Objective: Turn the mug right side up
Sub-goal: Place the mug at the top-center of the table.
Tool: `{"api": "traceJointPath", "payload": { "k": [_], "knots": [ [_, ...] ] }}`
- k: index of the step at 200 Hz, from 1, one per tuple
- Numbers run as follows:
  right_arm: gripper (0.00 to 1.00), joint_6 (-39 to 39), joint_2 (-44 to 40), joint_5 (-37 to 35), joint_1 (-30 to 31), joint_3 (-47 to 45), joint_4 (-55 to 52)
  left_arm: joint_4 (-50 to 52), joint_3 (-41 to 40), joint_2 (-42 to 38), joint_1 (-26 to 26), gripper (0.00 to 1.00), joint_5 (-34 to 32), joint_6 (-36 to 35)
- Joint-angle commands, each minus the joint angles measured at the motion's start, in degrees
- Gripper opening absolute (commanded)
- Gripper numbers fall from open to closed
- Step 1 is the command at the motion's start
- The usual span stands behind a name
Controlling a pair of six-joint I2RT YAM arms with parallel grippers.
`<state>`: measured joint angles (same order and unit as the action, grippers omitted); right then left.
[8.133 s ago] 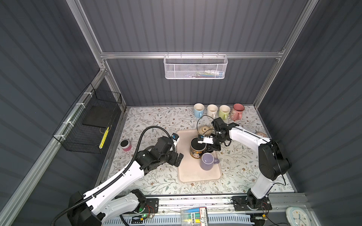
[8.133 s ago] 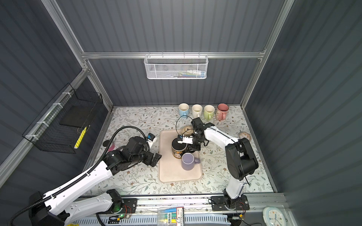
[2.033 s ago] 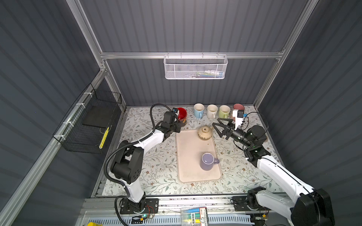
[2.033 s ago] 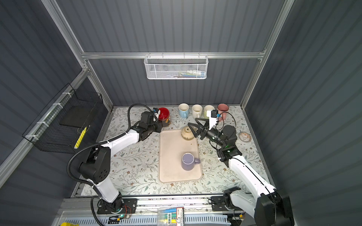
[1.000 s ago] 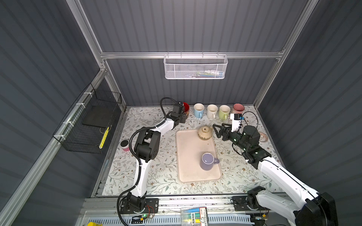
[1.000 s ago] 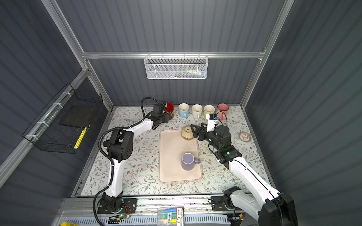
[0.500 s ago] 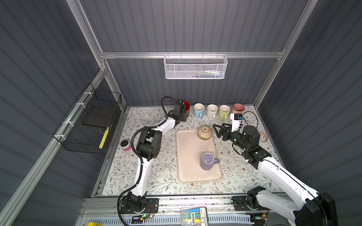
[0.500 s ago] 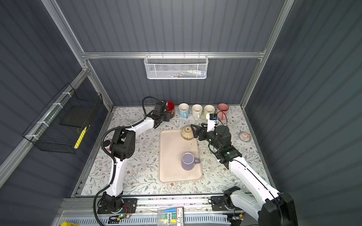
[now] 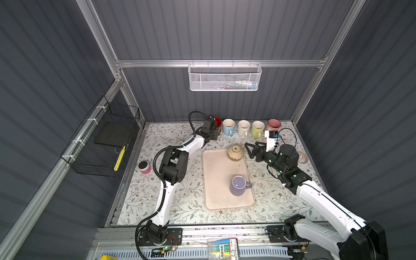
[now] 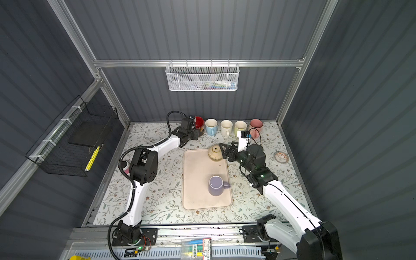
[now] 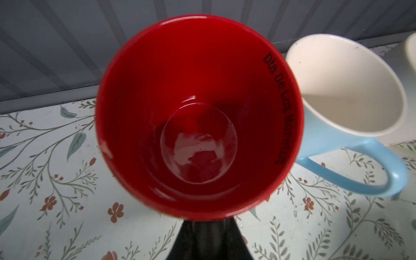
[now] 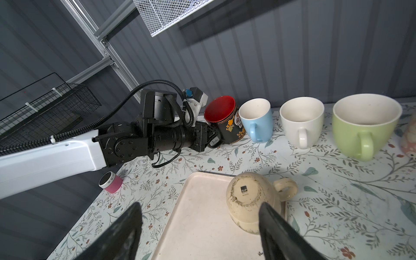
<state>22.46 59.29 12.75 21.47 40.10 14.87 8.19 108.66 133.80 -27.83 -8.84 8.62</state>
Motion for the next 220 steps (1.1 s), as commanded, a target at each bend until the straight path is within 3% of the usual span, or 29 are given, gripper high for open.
{"api": "traceJointPath", "payload": {
  "k": [1, 127, 164, 181, 220],
  "knots": [
    [0.81, -0.7, -0.9, -0.4, 0.3, 1.3, -0.2, -4.4, 3.9, -1.2, -0.4, 0.02, -0.7, 1.0],
    [0.82, -1.5, -2.7, -0.8, 0.4, 2.0, -3.3, -1.4, 4.2, -3.1, -0.4, 0.52, -0.5, 1.5],
    [0.82, -3.0, -4.7, -1.2, 0.4, 3.5, -9.2, -1.2, 1.7, -7.3, -0.3, 0.66, -0.8, 1.0],
    [0.83, -3.7, -6.4, -1.5, 0.4, 3.6, -12.3, -1.0, 0.0, -10.0, -0.4, 0.80, -0.8, 0.7],
    [0.83, -7.2, -9.7, 0.7, 0.4, 3.6, -20.4, -1.8, -6.8, -17.7, -0.4, 0.92, -0.9, 1.0]
  ]
}}
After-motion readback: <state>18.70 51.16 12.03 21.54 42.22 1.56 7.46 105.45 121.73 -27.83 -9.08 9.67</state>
